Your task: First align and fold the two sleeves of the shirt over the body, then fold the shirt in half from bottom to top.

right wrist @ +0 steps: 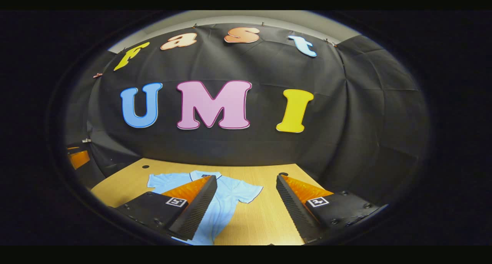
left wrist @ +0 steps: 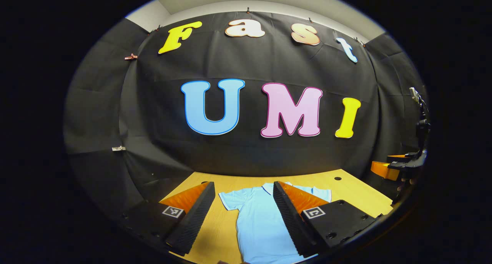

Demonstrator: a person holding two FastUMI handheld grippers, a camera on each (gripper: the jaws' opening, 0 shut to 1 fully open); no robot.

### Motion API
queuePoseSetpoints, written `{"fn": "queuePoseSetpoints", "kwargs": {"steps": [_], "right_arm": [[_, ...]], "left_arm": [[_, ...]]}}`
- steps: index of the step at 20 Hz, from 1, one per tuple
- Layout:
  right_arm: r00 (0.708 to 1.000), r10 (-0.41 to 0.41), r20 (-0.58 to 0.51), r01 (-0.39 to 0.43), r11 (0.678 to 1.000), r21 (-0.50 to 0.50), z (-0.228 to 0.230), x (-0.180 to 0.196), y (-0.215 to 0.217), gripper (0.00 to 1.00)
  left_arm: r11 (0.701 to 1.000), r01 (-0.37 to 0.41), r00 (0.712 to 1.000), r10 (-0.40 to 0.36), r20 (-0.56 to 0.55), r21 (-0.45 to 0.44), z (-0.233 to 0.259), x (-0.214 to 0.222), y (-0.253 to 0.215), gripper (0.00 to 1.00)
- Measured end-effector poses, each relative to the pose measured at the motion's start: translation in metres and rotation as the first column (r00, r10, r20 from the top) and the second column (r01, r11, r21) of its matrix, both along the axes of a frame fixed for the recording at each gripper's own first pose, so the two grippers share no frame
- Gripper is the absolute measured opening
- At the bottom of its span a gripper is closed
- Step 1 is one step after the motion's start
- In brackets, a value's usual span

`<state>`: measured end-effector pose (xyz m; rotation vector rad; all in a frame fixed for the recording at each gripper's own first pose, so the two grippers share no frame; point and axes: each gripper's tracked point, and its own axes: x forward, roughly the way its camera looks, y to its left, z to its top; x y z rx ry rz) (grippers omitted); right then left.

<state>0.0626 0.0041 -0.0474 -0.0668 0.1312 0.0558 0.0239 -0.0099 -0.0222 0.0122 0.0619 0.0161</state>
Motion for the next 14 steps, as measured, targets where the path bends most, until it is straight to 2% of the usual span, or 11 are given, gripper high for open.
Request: {"fn": "queuePoseSetpoints", "kwargs": {"steps": [8,14], "right_arm": [[0.982,0.026,-0.186,-0.034,0.999,-0.039,-0.073,0.101,-0.008,0.97],[0.921,0.042,-0.387,-0.059,0.998,-0.031,-0.153,0.166,-0.022,0.98]], "left_arm": [[0.996,-0.086,0.995,0.087,-0.039,0.011,-0.009,0.028,0.011,0.97],[0.990,-0.135,0.987,0.137,-0.078,0.028,-0.021,0.056,0.019,0.97]]}}
